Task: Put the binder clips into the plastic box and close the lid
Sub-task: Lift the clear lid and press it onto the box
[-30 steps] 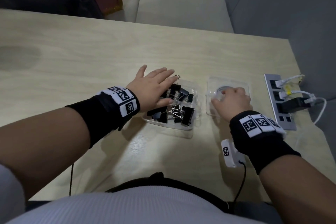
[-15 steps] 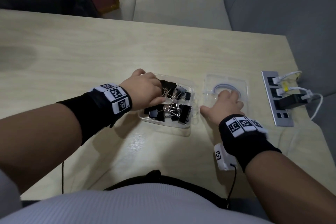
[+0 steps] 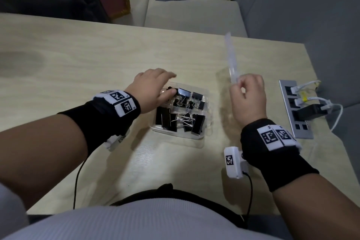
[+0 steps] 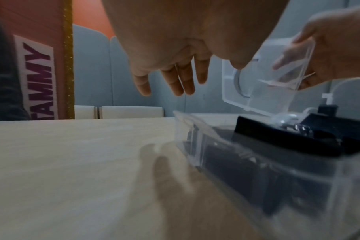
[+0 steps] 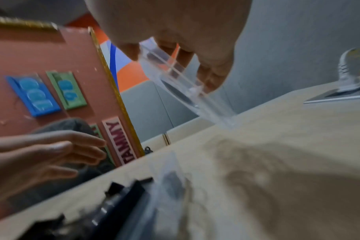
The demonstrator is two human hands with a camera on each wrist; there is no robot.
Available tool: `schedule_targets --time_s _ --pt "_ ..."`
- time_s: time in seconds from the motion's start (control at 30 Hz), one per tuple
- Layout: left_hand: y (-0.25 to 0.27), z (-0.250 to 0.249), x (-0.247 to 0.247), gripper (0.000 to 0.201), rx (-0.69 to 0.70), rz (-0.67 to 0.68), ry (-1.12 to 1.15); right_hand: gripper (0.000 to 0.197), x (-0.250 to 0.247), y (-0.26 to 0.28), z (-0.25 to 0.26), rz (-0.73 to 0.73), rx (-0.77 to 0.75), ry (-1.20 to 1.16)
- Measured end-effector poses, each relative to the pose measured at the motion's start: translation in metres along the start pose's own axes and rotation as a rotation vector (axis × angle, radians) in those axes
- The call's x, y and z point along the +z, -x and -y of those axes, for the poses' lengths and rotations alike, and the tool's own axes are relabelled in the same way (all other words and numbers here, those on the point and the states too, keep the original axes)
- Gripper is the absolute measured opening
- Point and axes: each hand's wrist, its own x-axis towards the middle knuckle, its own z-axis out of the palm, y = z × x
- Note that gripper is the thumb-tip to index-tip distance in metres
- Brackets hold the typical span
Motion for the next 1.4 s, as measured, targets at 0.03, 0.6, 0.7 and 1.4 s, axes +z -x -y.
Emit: schedule_targets --time_s 0.03,0.6,0.7,1.4 --pt "-0.002 -0.002 -0.003 0.069 -0.013 -0.026 0.078 0.015 -0.001 -0.001 0.008 -0.010 -0.061 -0.092" --pt "0.011 0.007 -0.015 0.041 -0.384 -0.091 0.511 0.022 0.017 0.026 0.012 0.490 0.760 -0.422" --pt "0.010 0.005 -0.014 0.040 -0.402 -0.028 0.449 0.026 0.021 0.030 0.007 0.543 0.614 -0.098" --pt "-0.006 0.008 0.005 0.041 -0.242 0.075 -0.096 0.026 0.038 0.024 -0.008 0.478 0.334 0.325"
